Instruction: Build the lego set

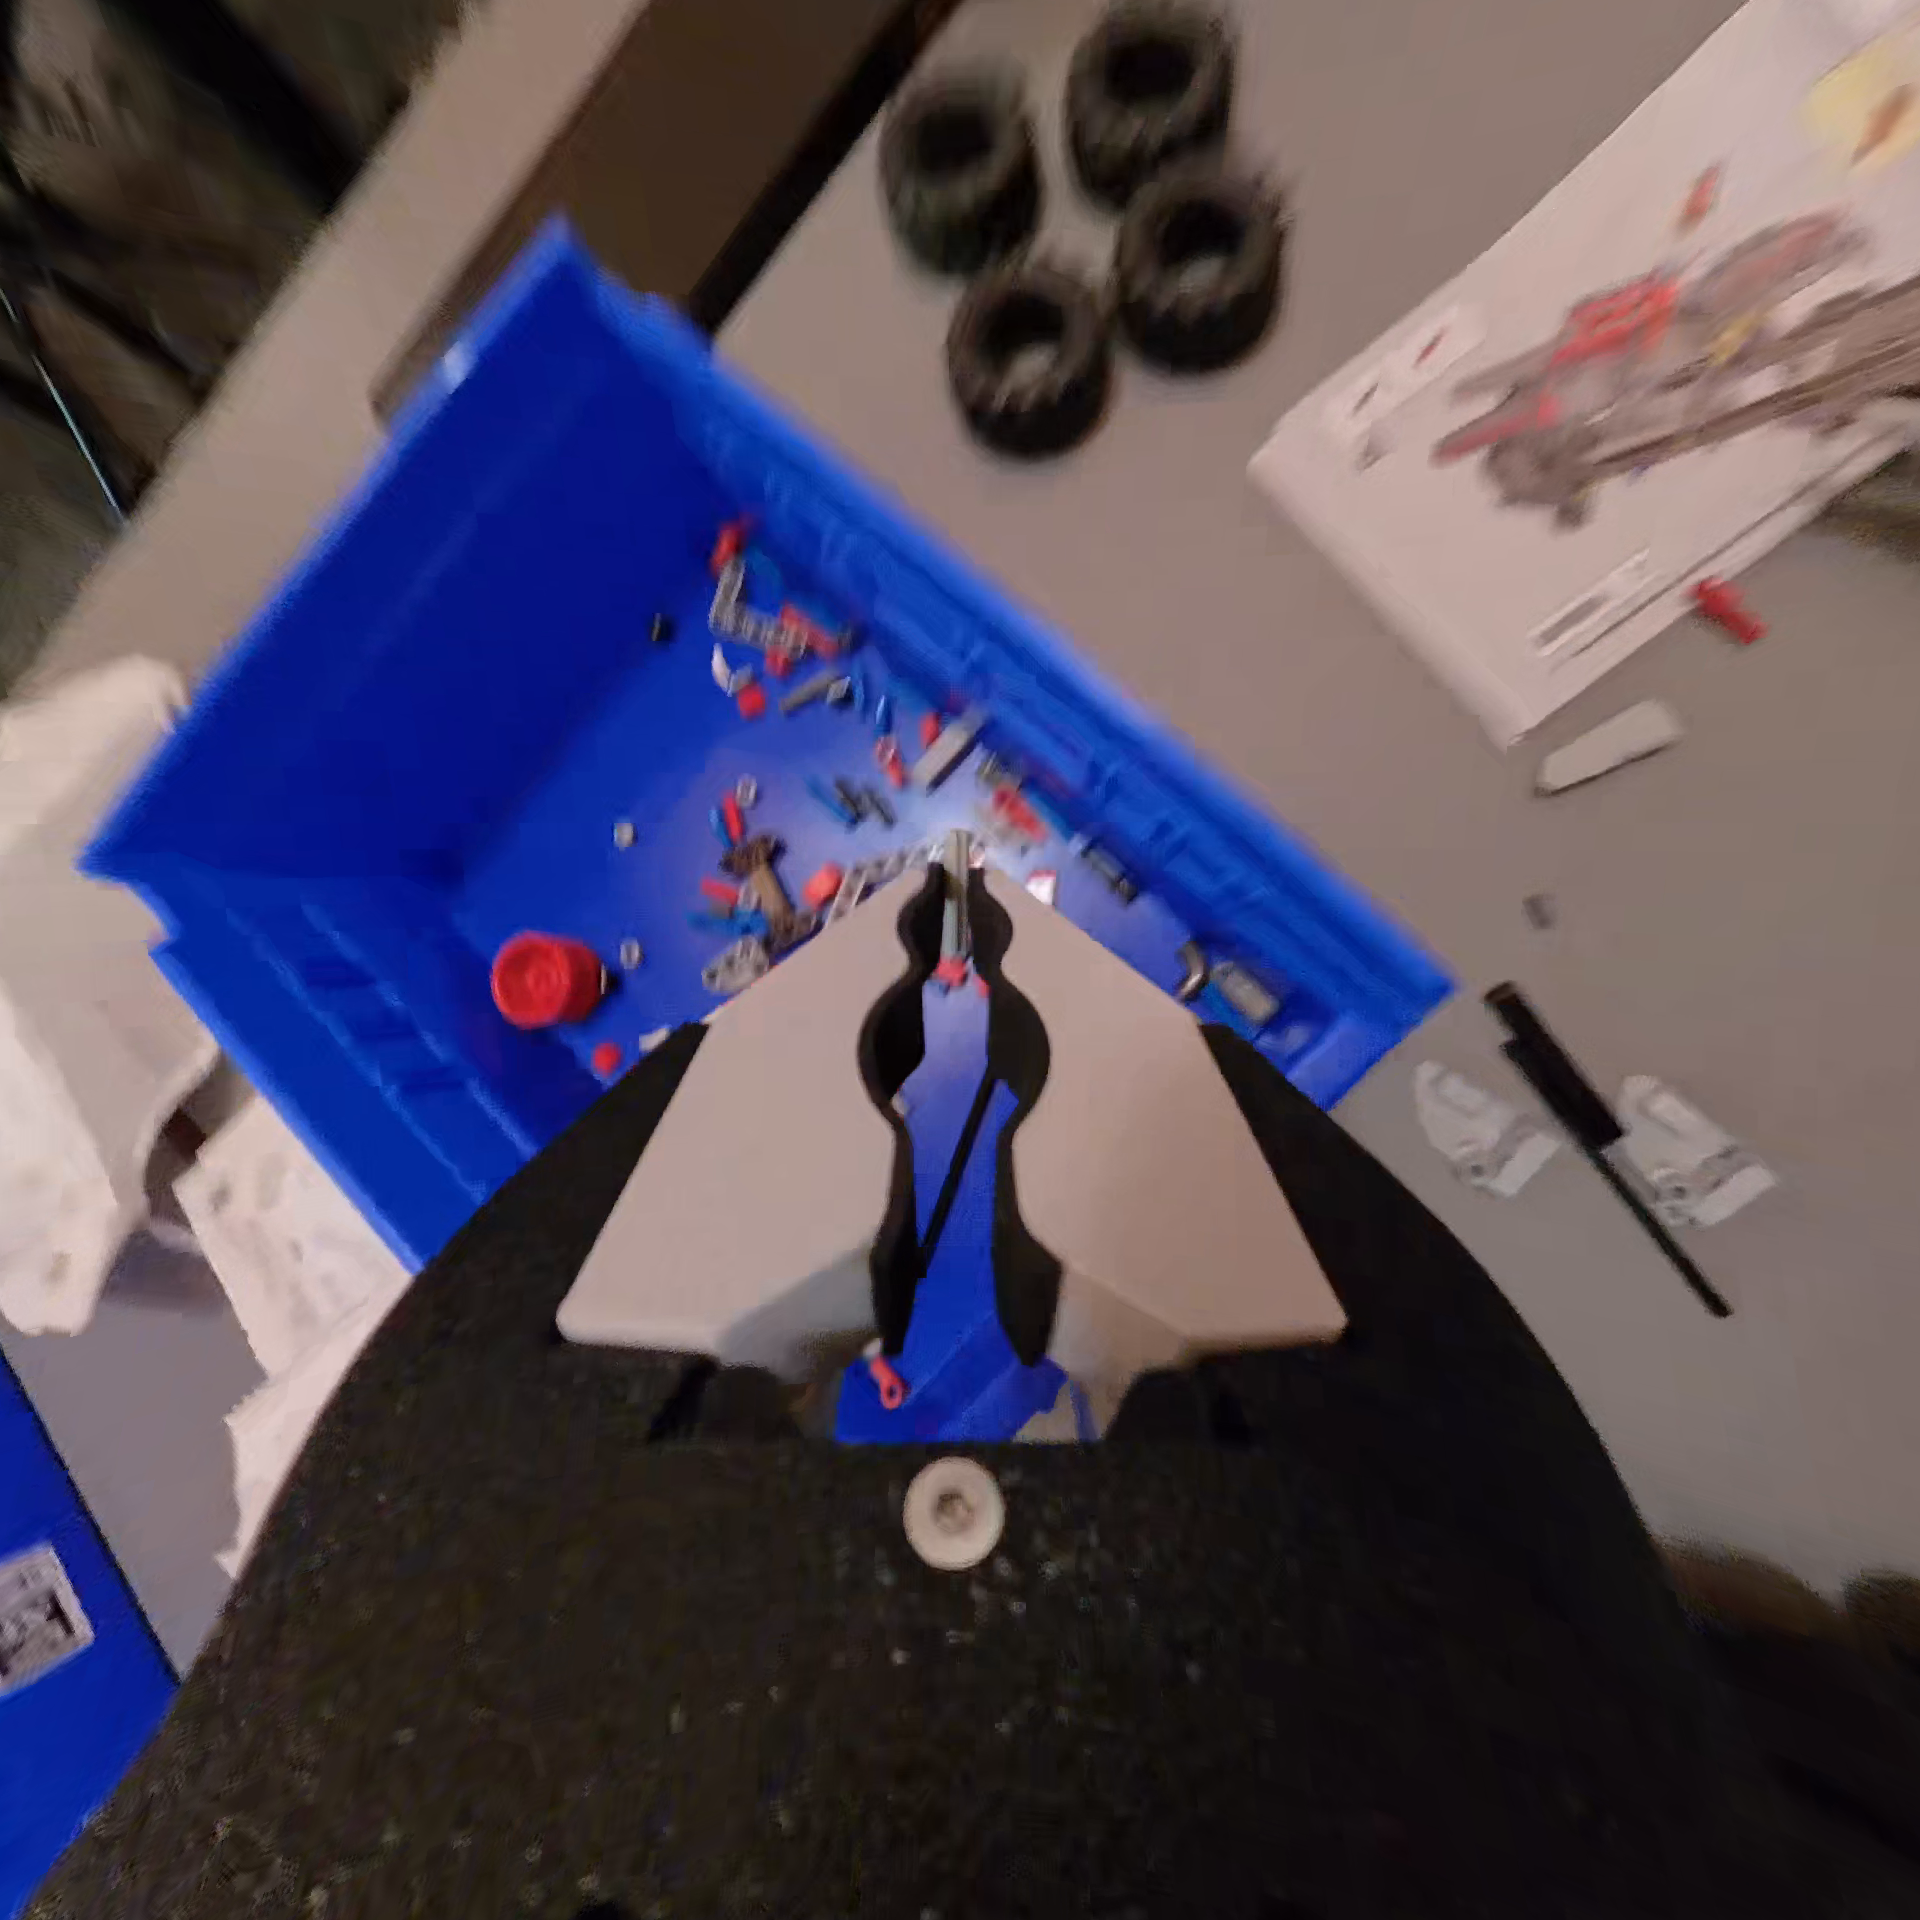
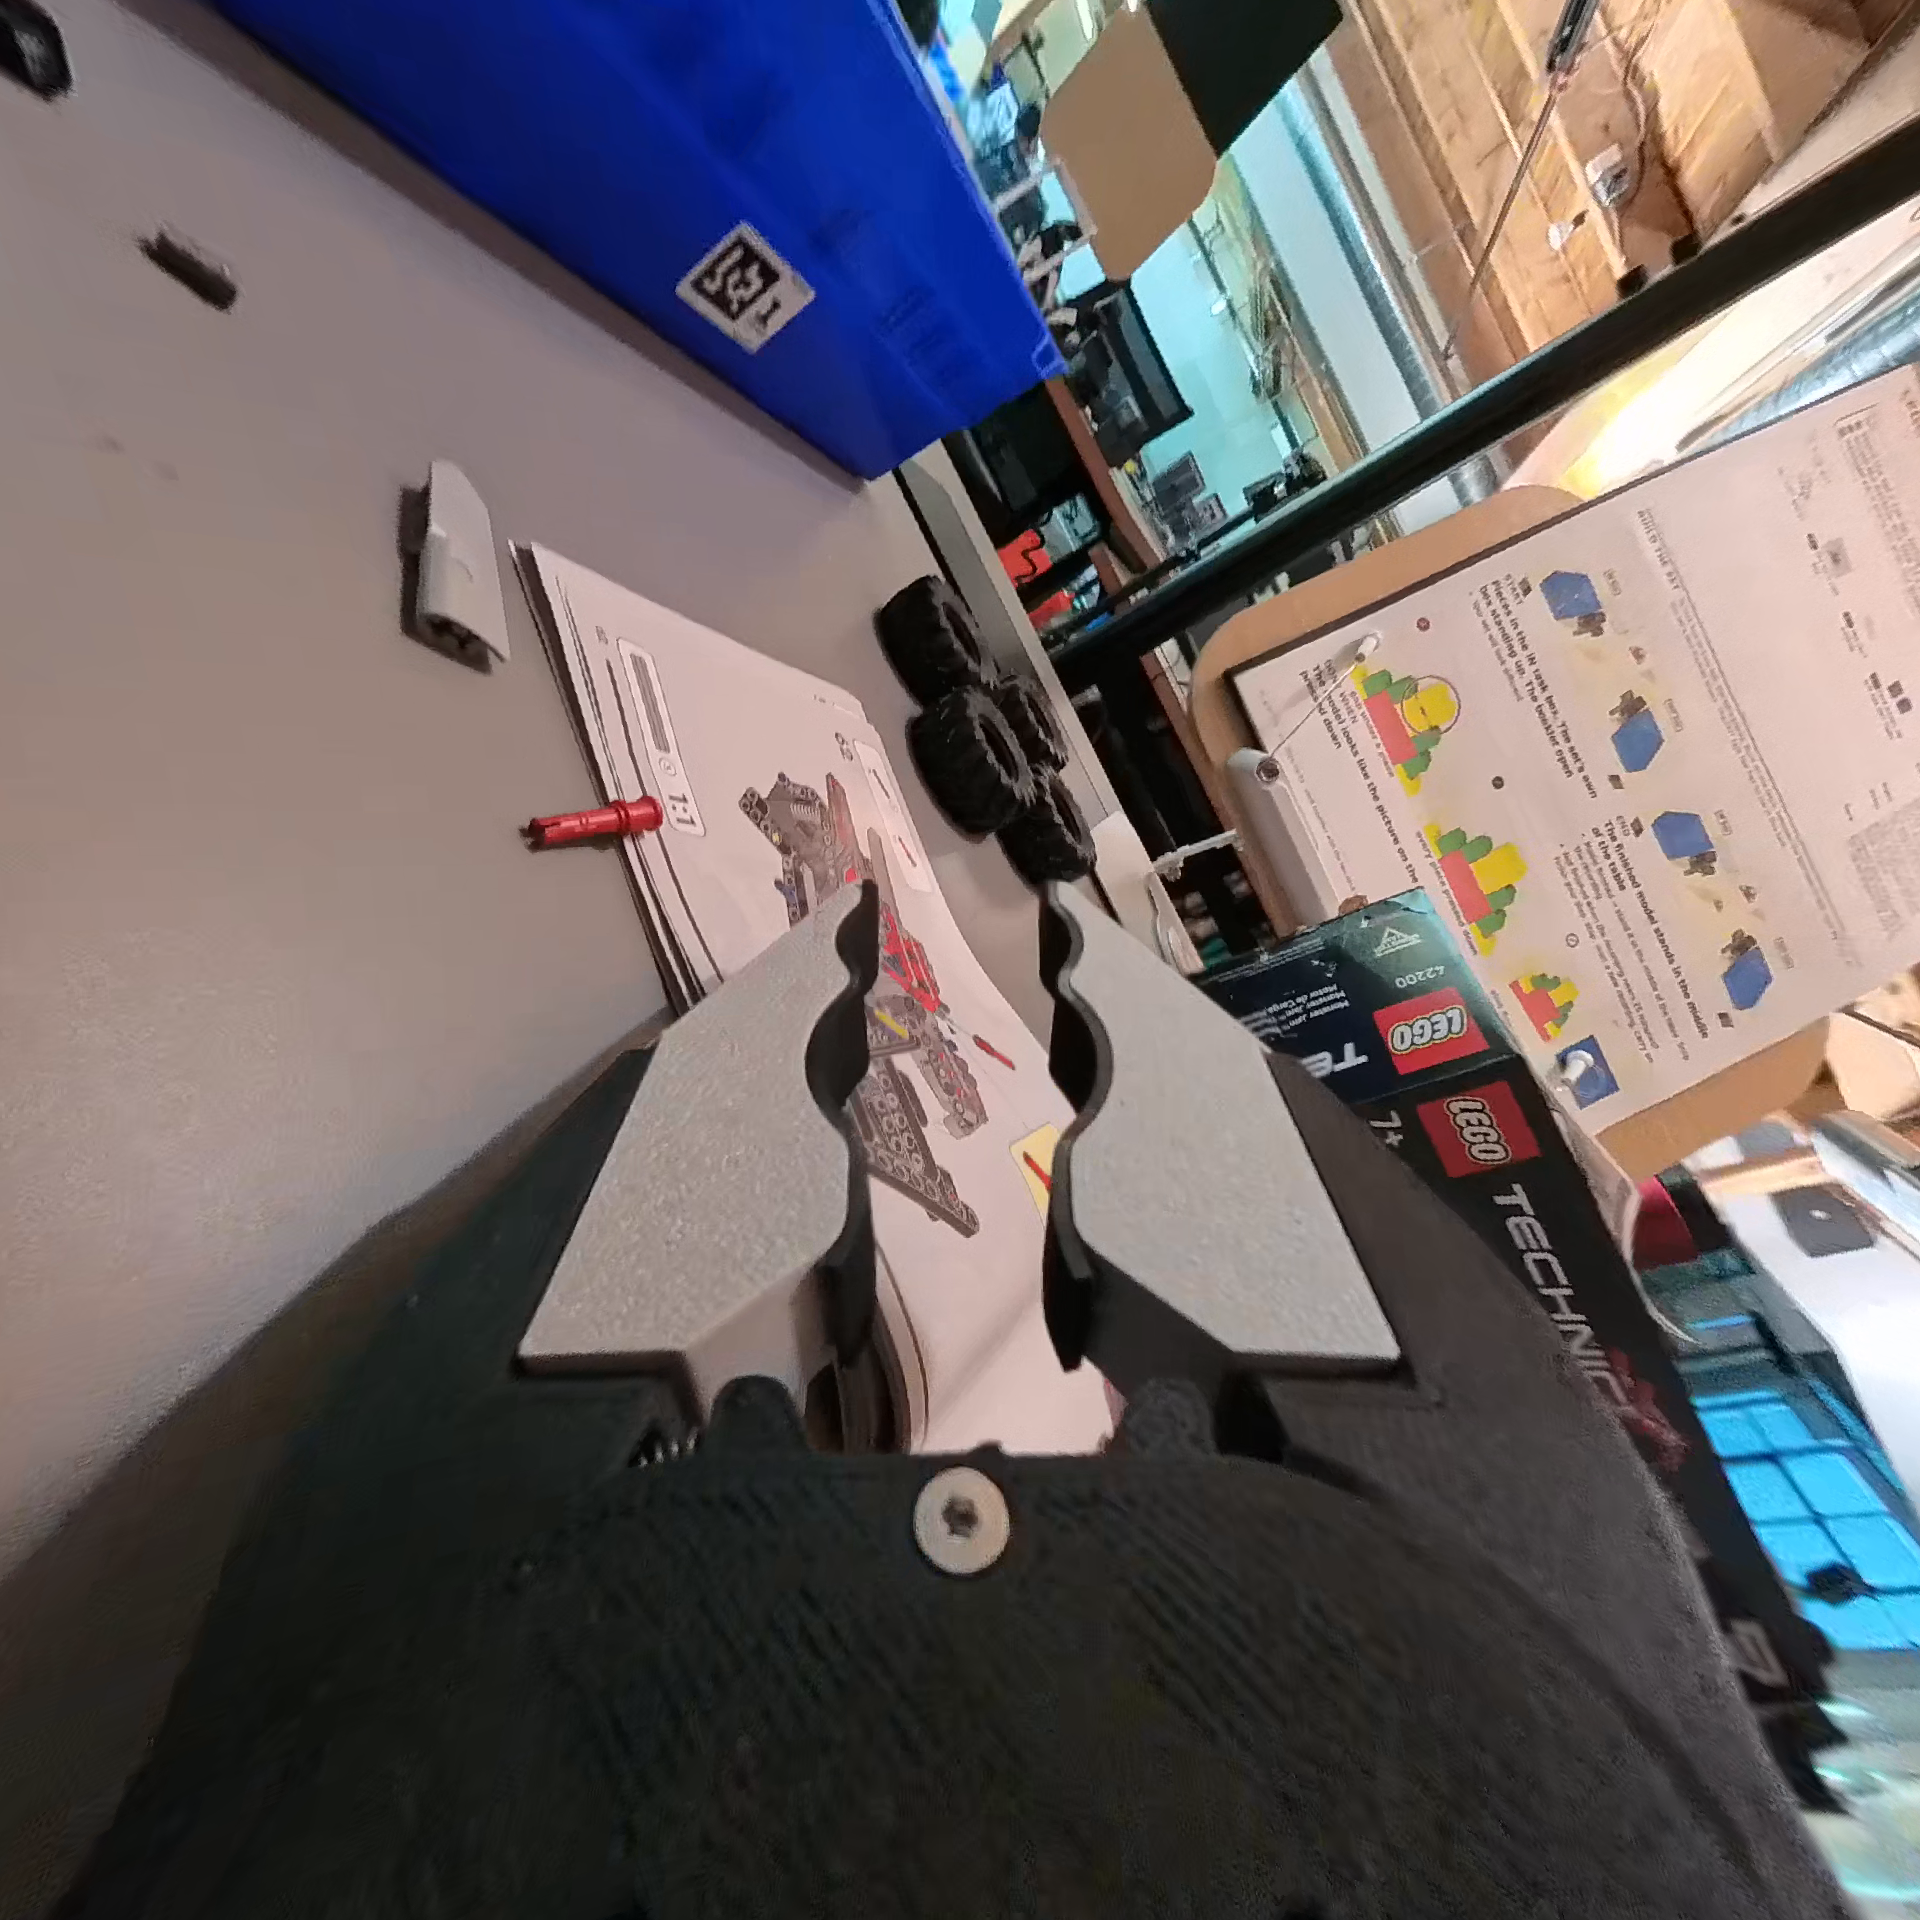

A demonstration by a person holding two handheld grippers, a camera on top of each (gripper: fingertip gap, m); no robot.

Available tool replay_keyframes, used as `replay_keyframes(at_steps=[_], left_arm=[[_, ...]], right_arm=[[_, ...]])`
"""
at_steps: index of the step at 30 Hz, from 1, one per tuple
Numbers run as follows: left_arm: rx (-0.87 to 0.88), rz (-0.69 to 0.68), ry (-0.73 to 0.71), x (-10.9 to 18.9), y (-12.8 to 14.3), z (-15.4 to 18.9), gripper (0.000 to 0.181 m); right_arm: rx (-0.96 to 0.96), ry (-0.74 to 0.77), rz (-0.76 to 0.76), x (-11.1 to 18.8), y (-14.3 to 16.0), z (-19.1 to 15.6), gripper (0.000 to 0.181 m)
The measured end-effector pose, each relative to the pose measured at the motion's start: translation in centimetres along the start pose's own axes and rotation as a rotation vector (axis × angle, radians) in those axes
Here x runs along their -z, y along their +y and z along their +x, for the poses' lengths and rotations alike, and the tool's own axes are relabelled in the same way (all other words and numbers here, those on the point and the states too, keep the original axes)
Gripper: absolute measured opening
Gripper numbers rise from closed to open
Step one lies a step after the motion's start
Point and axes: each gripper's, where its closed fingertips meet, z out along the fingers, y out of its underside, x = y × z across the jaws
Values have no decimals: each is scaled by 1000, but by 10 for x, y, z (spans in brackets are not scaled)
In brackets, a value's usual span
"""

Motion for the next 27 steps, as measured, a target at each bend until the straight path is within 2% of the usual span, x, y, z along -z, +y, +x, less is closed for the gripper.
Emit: replay_keyframes(at_steps=[3,6,10,14,18,22,27], left_arm=[[-136,138,82,14,-47,52,2],[-284,170,243,-1,-73,126,2],[-392,122,392,-38,-73,207,2],[-350,63,519,-79,-49,272,2],[-336,-52,463,-106,-18,290,2],[-246,-12,470,-108,-17,294,5],[-196,37,468,-106,-15,289,18]], right_arm=[[-100,7,55,5,-5,10,29],[-192,22,82,17,-6,31,25],[-167,43,93,39,-4,46,18],[-70,17,57,56,8,41,15],[-68,-21,28,58,22,34,14],[-89,-78,25,53,25,24,14],[-73,-113,28,47,25,14,11]])
